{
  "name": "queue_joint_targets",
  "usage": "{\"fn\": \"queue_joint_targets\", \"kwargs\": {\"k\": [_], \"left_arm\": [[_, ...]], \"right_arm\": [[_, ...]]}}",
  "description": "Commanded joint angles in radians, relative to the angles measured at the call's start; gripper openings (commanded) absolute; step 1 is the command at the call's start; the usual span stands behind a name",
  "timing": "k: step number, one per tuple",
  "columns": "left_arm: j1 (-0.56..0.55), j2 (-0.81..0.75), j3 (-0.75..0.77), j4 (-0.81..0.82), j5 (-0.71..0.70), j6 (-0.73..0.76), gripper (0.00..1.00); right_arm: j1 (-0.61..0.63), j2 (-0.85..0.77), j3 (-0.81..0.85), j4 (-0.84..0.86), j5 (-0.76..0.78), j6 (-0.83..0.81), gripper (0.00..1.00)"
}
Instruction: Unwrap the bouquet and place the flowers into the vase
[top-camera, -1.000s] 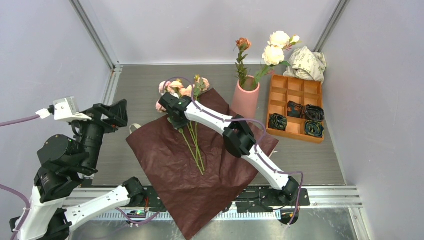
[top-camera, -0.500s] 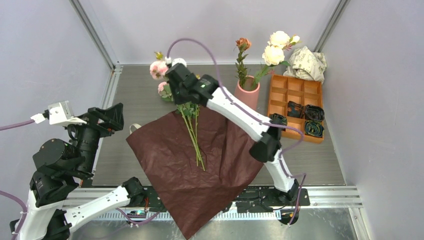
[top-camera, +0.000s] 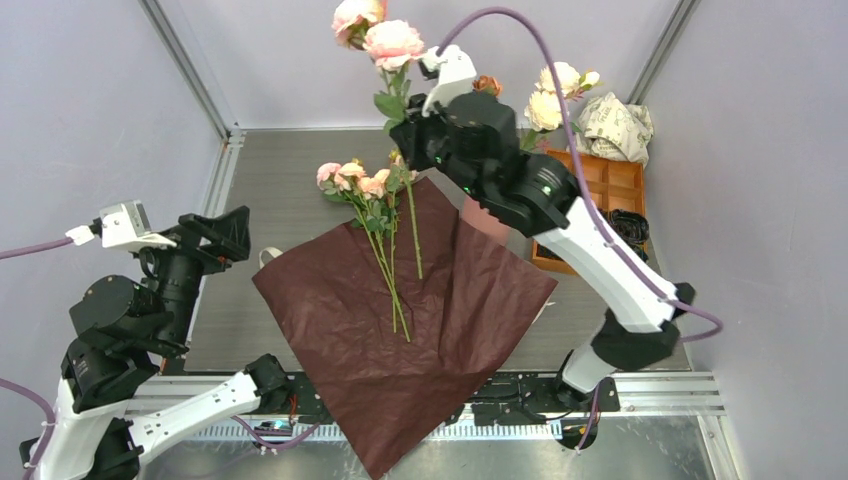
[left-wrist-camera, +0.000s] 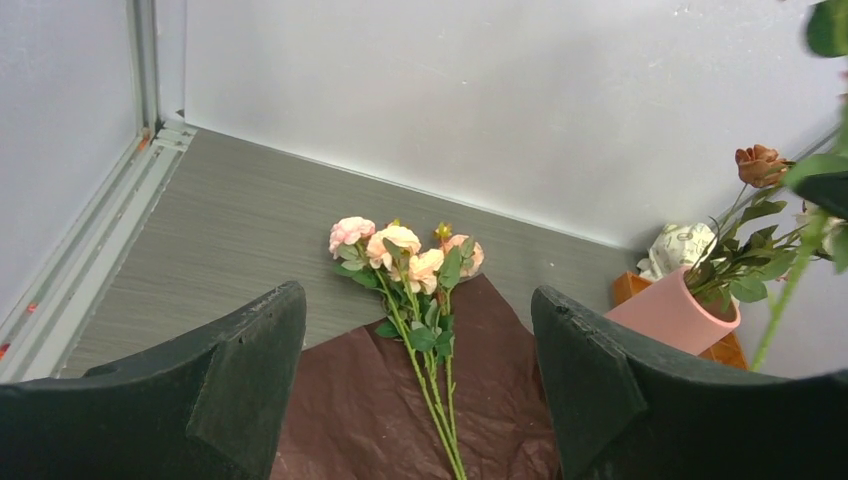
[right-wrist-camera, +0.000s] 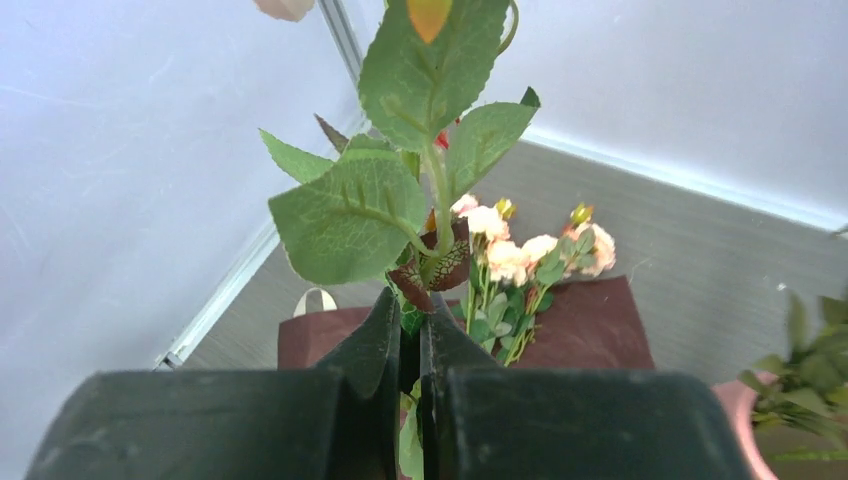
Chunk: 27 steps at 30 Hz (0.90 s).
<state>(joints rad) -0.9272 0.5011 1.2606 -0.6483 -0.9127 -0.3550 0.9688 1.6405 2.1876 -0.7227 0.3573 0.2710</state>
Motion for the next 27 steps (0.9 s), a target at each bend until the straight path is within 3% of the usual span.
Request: {"fn": "queue_joint_targets", "kwargs": {"k": [1,8,11,14,18,22,27], "left_arm": [[0.002,0.056,0.023,0.024,0.038,-0.031,0.83],[0.003,0.148,0.034,0.045,0.097,-0.060,0.83],[0.002,0.183,0.032,0.065,0.123,-0.072,0.83],[0.002,0.219,0.034,0.086,0.148,-0.079,0.83],[0.002,0.263,0.036,0.106,0.173,-0.089,0.83],[0.003,0.310,0.044,0.118,0.203,-0.103,0.83],[0.002,0.343,0.052,0.131,0.254,-0.124,0.84]], "right_arm": [[0.021,-0.195,-0.171,0.309,0.072,-0.161,0.01],[0.023,-0.402,-0.373,0.609,0.240,-0.444,0.01],[0.024,-0.465,-0.490,0.834,0.303,-0.615,0.01],[0.024,-0.473,-0.586,1.076,0.365,-0.782,0.01],[0.011,-0.426,-0.598,1.210,0.403,-0.946,0.01],[-0.037,-0.393,-0.618,1.266,0.400,-1.000,0.01],[-0.167,-0.396,-0.656,1.214,0.367,-0.860,0.01]]}}
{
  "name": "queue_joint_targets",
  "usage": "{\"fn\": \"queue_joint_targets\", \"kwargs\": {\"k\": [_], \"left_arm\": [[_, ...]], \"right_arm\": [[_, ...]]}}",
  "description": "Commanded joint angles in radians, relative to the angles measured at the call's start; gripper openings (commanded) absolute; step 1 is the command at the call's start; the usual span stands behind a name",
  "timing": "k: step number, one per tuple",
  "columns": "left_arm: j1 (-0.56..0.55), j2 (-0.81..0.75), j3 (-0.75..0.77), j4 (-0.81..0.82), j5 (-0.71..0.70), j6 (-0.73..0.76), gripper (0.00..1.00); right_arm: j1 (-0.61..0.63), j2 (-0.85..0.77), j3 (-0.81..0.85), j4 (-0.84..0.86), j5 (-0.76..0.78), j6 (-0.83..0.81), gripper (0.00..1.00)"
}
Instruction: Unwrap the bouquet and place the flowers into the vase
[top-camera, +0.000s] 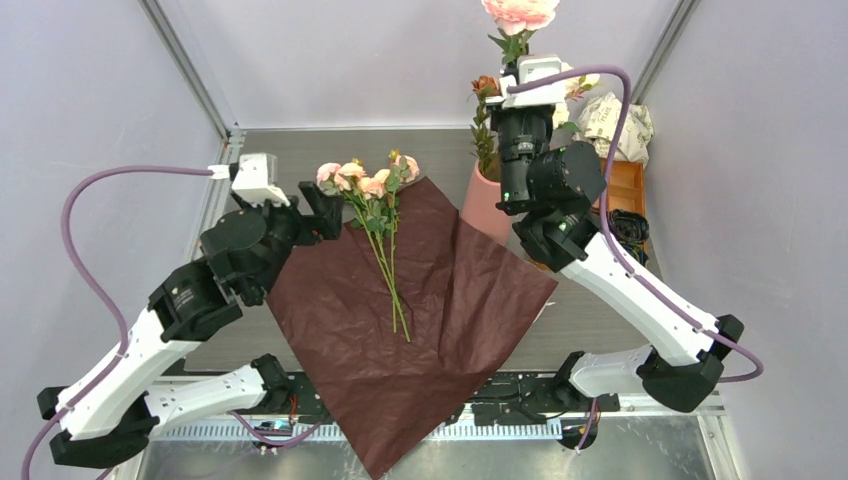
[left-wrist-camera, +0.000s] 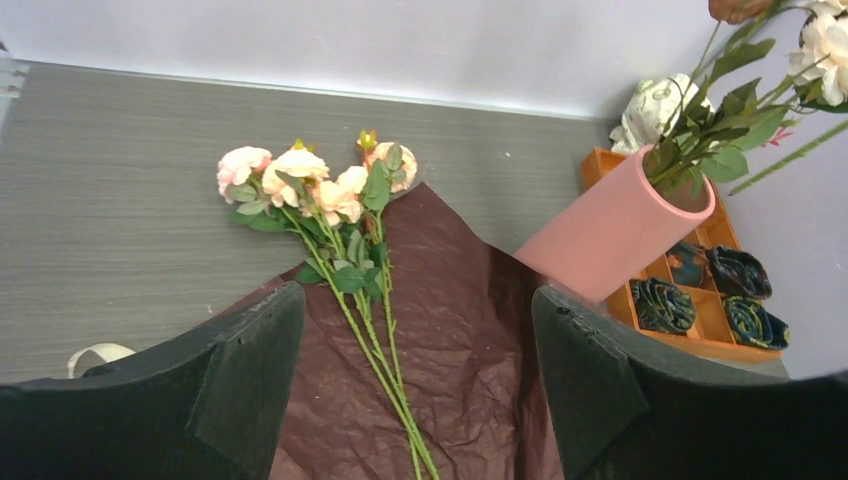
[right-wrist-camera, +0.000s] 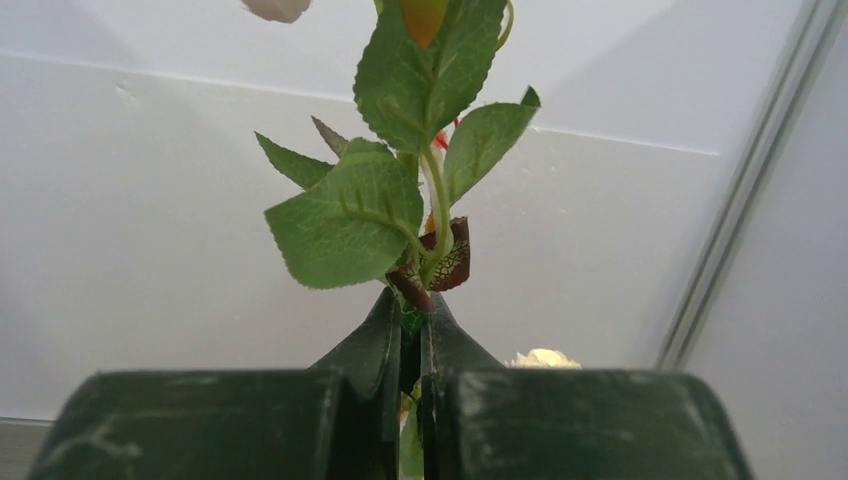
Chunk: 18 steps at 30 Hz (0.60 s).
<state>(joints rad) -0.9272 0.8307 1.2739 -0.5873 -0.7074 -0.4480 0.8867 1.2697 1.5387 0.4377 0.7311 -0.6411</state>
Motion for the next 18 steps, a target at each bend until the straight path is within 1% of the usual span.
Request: {"fn": "queue_joint_targets", "kwargs": {"k": [1,3,11,18], "left_arm": [[0.002,0.017,0.038,0.074,0.054,-0.033,0.84],[0.003,0.020,0.036,0.076,0.058,-0.035,0.84],[0.003,0.017,0.036,0.072,0.060,-0.036,0.84],[0.002,0.019,0.046,0.069,0.060,-0.031,0.84]], "right_arm": [[-0.116,-0.028,-0.014,0.039,-0.012,0.087,0.01],[-0.136,-0.030,-0.035,0.035,-0.013,0.121,0.01],[-0.163,-0.037,-0.138,0.100,0.001,0.170,0.01],[-0.168,-0.024,-0.097,0.063,-0.018,0.215,0.01]]}}
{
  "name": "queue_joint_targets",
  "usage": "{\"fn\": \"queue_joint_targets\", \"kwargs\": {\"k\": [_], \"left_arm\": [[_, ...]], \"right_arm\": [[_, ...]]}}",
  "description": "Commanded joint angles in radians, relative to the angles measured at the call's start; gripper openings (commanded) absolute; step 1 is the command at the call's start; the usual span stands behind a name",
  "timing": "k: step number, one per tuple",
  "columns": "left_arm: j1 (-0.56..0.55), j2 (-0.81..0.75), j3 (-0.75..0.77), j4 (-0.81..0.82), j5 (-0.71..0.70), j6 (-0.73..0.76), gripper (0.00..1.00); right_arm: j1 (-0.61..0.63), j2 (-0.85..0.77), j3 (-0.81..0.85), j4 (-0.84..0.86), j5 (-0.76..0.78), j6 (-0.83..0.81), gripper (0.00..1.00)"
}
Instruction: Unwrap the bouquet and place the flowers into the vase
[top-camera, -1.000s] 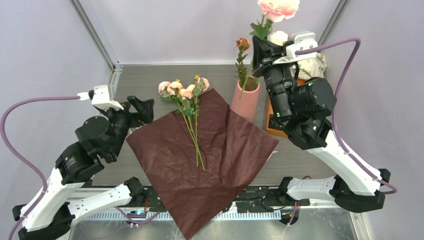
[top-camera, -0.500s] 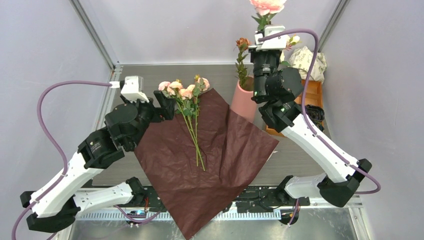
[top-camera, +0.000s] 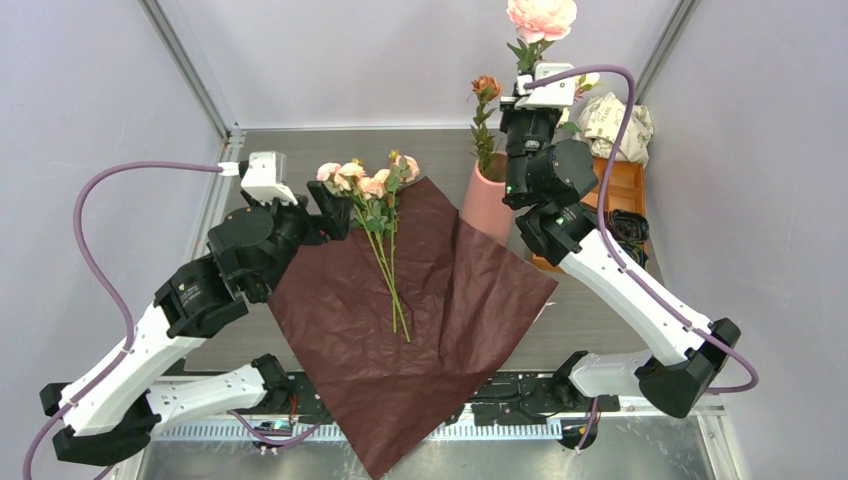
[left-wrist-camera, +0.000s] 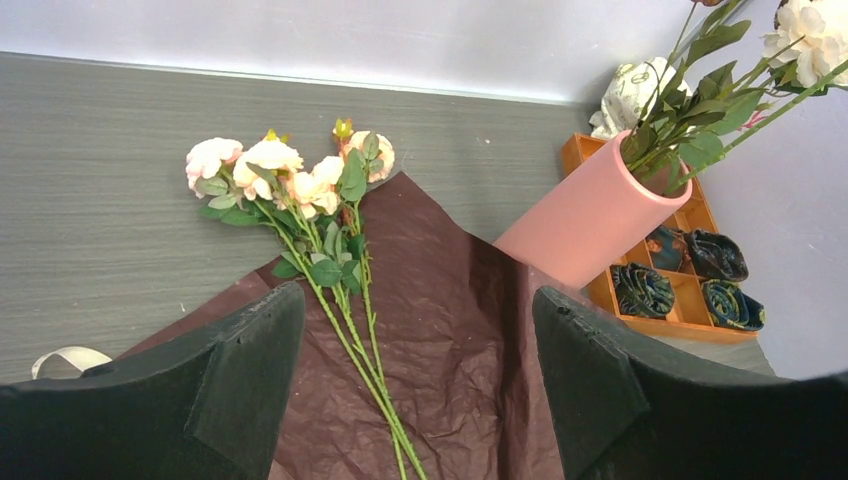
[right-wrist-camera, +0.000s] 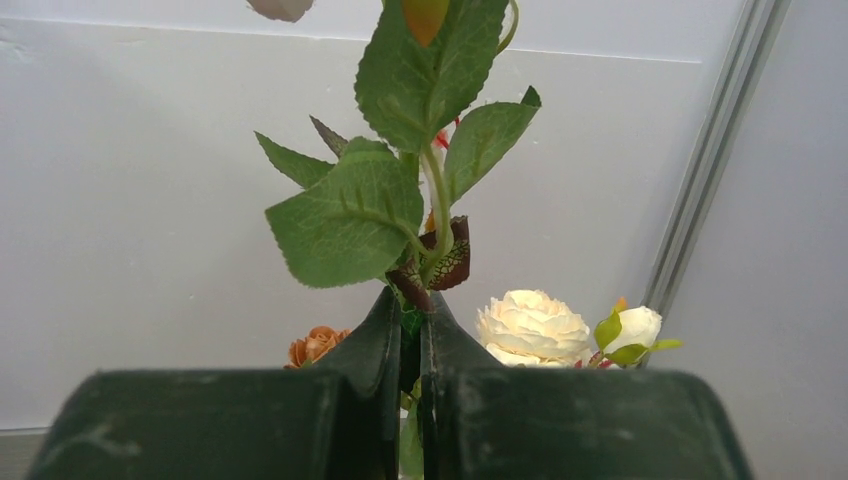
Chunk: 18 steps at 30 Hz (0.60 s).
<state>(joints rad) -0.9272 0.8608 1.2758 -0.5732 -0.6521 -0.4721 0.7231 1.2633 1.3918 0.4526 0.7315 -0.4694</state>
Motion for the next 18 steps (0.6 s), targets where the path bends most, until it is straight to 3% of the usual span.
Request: {"fn": "queue_joint_targets", "kwargs": {"k": [1,18], "left_arm": [[0.002,-0.012,0.042,0.056,0.004,-0.007,0.84],[0.002,0.029,0.014,0.075,0.030,-0.024,0.85]], "right_arm": [[-0.004,-0.016,0.048,0.046,-0.017,0.050,0.01],[-0.005,-0.156,-0.271,-0.085,0.038,0.326,0.04]]}}
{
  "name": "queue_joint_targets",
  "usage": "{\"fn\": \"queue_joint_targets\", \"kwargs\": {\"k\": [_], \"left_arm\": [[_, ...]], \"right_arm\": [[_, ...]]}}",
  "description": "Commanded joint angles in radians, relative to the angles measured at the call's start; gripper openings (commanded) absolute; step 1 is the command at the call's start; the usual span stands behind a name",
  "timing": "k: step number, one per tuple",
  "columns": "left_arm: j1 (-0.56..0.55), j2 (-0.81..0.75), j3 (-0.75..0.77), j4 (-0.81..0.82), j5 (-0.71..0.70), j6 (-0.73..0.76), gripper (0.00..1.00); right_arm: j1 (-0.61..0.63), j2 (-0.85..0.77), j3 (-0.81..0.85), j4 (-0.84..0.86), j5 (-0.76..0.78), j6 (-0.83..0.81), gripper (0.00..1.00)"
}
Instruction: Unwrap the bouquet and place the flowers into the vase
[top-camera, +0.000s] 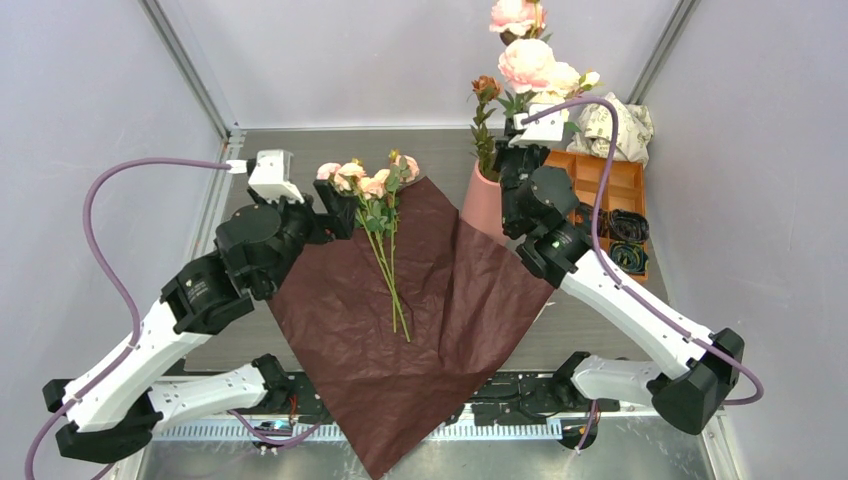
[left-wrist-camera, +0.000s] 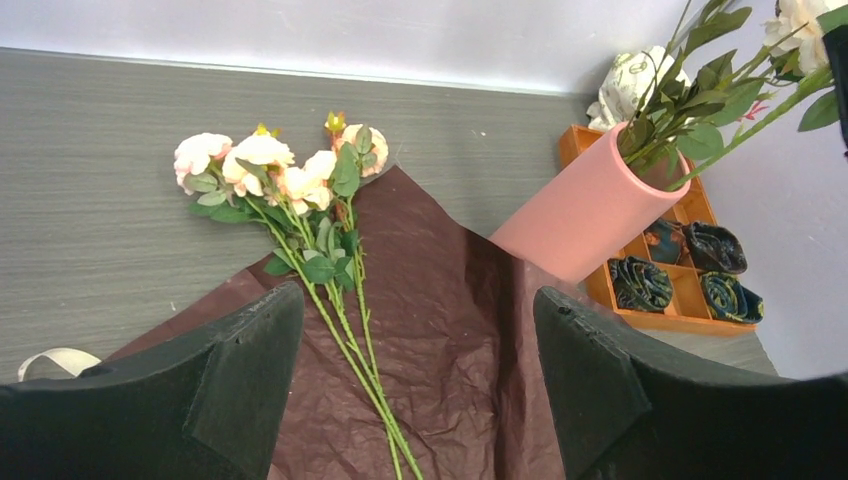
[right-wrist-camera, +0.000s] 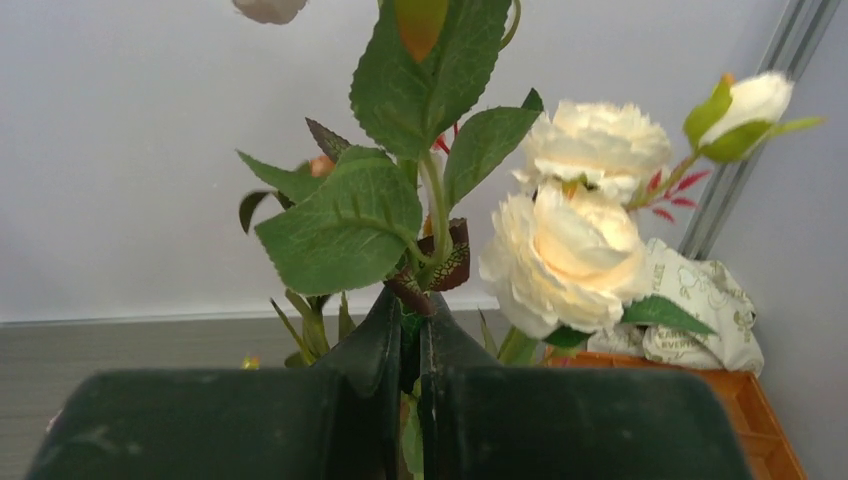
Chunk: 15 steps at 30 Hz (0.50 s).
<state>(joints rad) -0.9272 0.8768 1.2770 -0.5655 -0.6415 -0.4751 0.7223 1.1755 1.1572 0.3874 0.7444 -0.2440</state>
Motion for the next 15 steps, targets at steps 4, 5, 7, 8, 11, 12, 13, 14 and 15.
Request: {"fn": "queue_joint_targets", "kwargs": {"k": [4,5,7,8,11,12,13,14,15], "left_arm": [[0.002,0.032,0.010,0.079,0.034,-0.028,0.85],[0.002,0.037,0.009,0.081,0.037,-0.030,0.85],[0.003,0.048,0.009,0.084,0.041,-0.033,0.85],[0.002,0.054,0.008,0.085,0.042,-0.035,0.86],[0.003,0.066,0.003,0.089,0.050,-0.040,0.86],[0.005,0.070,0.000,0.093,0.052,-0.041,0.86],[0.004,0.074,-0.002,0.097,0.054,-0.042,0.86],[0.004,0.079,-0.002,0.100,0.055,-0.042,0.87],[0.004,0.084,-0.002,0.102,0.056,-0.044,0.87]], "right_arm": [[-0.003,-0.109,-0.105,-0.070,0.035,0.163,0.20],[-0.004,-0.121,-0.118,-0.087,0.030,0.175,0.26],[-0.004,-0.141,-0.136,-0.122,0.025,0.199,0.43],[-0.004,-0.152,-0.143,-0.137,0.027,0.212,0.49],[-0.003,-0.174,-0.149,-0.187,0.032,0.230,0.69],[-0.003,-0.179,-0.147,-0.204,0.032,0.235,0.73],[-0.004,-0.183,-0.142,-0.222,0.035,0.239,0.77],[-0.004,-0.187,-0.133,-0.243,0.036,0.242,0.81],[-0.003,-0.191,-0.125,-0.268,0.034,0.260,0.83]]}}
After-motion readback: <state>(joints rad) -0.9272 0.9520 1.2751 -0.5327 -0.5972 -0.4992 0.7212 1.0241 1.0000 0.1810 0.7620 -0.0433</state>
